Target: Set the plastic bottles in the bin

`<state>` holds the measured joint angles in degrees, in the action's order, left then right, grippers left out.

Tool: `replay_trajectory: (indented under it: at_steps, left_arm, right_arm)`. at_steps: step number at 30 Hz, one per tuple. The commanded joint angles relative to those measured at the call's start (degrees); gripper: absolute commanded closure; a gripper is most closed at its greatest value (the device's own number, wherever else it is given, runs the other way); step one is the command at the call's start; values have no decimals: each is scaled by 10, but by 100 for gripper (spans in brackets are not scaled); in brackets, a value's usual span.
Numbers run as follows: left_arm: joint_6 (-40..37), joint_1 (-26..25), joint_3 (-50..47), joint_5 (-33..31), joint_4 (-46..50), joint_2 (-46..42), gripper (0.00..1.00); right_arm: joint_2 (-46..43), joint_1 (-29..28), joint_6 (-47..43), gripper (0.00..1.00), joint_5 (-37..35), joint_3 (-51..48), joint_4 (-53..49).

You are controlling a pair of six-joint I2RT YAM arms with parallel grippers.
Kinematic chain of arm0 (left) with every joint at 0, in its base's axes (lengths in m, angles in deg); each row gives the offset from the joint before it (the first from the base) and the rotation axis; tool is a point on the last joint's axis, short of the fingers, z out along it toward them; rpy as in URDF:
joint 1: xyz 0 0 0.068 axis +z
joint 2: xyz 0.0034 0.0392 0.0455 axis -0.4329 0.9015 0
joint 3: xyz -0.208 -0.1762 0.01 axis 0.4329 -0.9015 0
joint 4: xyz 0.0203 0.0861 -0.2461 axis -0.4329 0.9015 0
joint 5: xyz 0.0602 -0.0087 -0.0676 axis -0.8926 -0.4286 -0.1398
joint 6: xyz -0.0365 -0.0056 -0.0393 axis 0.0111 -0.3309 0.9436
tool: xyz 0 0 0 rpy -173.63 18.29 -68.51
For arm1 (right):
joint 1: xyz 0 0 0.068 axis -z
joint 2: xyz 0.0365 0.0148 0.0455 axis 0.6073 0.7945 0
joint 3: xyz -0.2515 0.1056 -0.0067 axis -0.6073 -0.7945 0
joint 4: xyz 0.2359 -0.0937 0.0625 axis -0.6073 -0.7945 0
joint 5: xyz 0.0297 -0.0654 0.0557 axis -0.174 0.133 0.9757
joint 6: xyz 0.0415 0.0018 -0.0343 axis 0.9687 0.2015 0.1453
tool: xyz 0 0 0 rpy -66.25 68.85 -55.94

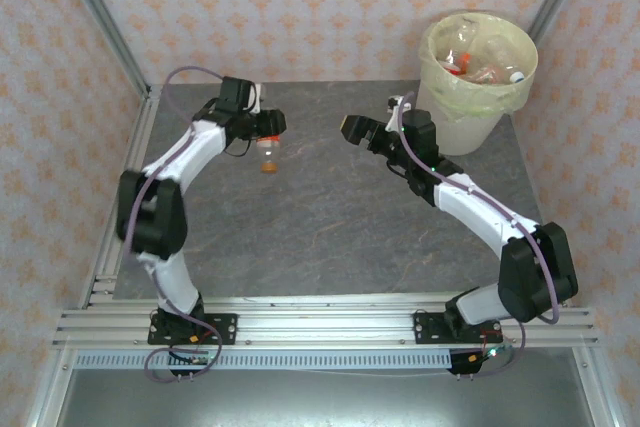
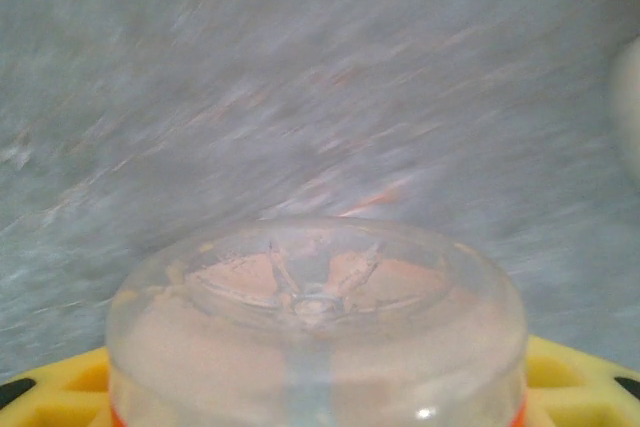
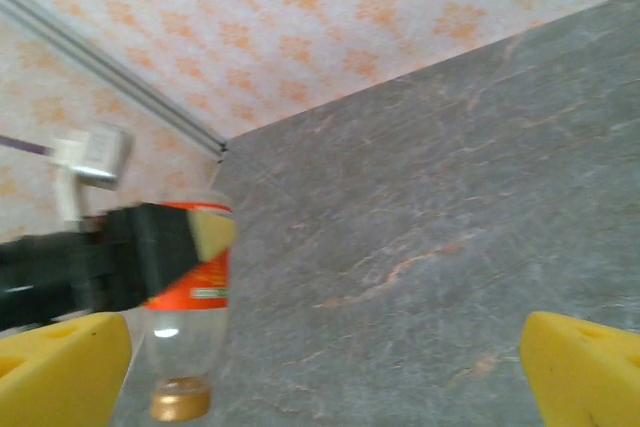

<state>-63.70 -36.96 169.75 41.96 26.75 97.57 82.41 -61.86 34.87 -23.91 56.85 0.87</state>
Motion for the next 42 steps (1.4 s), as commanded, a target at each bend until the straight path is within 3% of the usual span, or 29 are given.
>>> replay_trajectory:
  at_steps: [1, 12, 19, 30, 42]
  left_arm:
    - [95, -41, -90, 47, -197, -114, 53]
    - [152, -160, -212, 34, -317, -288, 53]
    - [187, -196, -206, 77, -382, -295, 52]
    - [182, -213, -191, 67, -383, -291, 52]
    - [178, -213, -197, 54, -375, -293, 52]
  right_arm:
    - [-25, -21, 0, 1, 72, -12, 83]
    - [-70, -93, -70, 2, 215, 9, 50]
    - [-96, -110, -106, 2, 276, 25, 31]
    - [-103, -110, -117, 7, 300, 45, -14]
    - [-95, -110, -142, 41, 266, 68, -64]
